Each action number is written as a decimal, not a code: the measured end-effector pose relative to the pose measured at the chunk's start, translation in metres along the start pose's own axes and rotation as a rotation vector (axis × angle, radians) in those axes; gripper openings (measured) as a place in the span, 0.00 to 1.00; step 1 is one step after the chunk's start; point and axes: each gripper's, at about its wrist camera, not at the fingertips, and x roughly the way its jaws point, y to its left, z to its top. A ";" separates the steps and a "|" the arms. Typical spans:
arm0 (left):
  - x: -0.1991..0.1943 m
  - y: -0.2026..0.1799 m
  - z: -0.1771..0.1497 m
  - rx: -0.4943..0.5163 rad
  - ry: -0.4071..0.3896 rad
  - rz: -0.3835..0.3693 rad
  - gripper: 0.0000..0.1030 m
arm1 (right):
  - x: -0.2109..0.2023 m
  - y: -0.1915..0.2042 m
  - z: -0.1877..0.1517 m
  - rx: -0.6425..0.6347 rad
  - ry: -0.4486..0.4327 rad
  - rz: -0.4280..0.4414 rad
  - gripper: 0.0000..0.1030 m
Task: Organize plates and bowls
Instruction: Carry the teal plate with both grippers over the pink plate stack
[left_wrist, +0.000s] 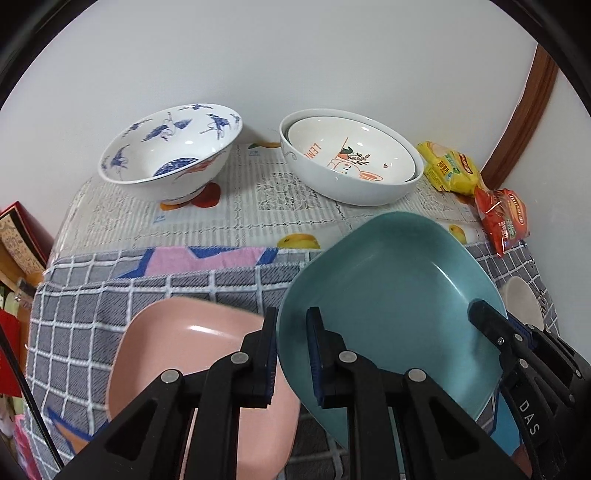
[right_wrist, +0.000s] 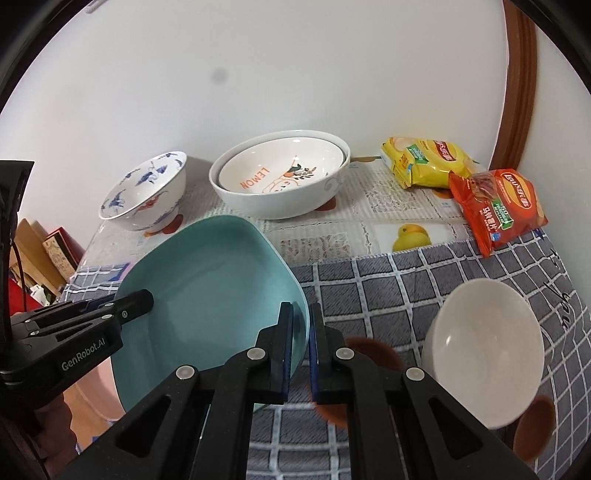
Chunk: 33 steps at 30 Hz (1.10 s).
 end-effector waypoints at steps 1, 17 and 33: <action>-0.004 0.002 -0.003 0.000 -0.002 0.003 0.14 | -0.004 0.002 -0.002 -0.002 -0.002 0.001 0.07; -0.052 0.055 -0.032 -0.039 -0.036 0.029 0.14 | -0.039 0.059 -0.026 -0.016 -0.021 0.052 0.07; -0.070 0.089 -0.049 -0.098 -0.049 0.025 0.14 | -0.053 0.096 -0.037 -0.063 -0.023 0.061 0.07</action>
